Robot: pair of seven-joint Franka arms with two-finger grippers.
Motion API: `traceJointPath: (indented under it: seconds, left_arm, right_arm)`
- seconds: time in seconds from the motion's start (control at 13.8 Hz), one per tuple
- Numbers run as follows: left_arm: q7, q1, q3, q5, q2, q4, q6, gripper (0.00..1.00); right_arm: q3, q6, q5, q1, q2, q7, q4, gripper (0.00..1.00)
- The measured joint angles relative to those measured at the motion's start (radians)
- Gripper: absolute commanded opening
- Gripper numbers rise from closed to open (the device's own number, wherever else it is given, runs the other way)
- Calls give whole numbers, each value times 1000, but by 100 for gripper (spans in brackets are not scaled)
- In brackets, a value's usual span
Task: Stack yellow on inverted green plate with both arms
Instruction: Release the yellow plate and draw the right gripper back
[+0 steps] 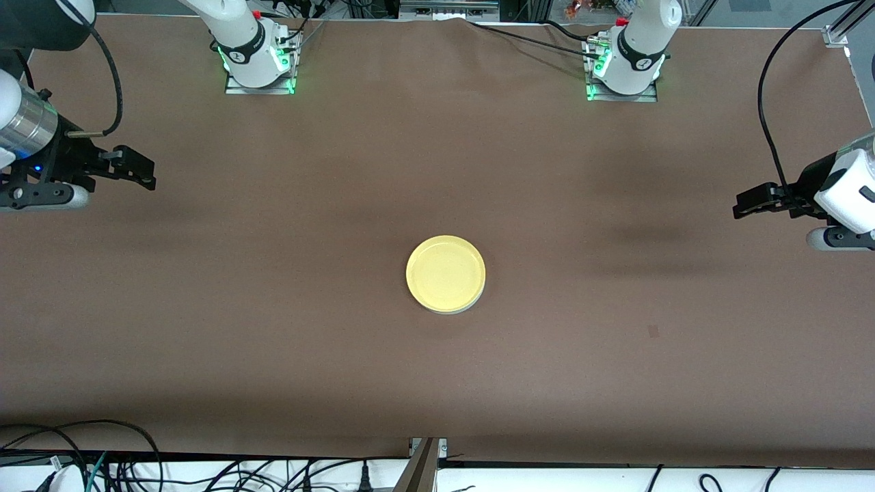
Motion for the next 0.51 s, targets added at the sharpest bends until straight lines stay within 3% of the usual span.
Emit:
traceJointPath:
  seconds: [0.29,0.51]
  left_arm:
    - [0,0,0,0,0,0,0,100]
    - [0,0,0,0,0,0,0,100]
  right_arm:
    - [61,63,-2,-137,-28,0,-69,100]
    - [90,64,-2,-146,-37,2,-74,100]
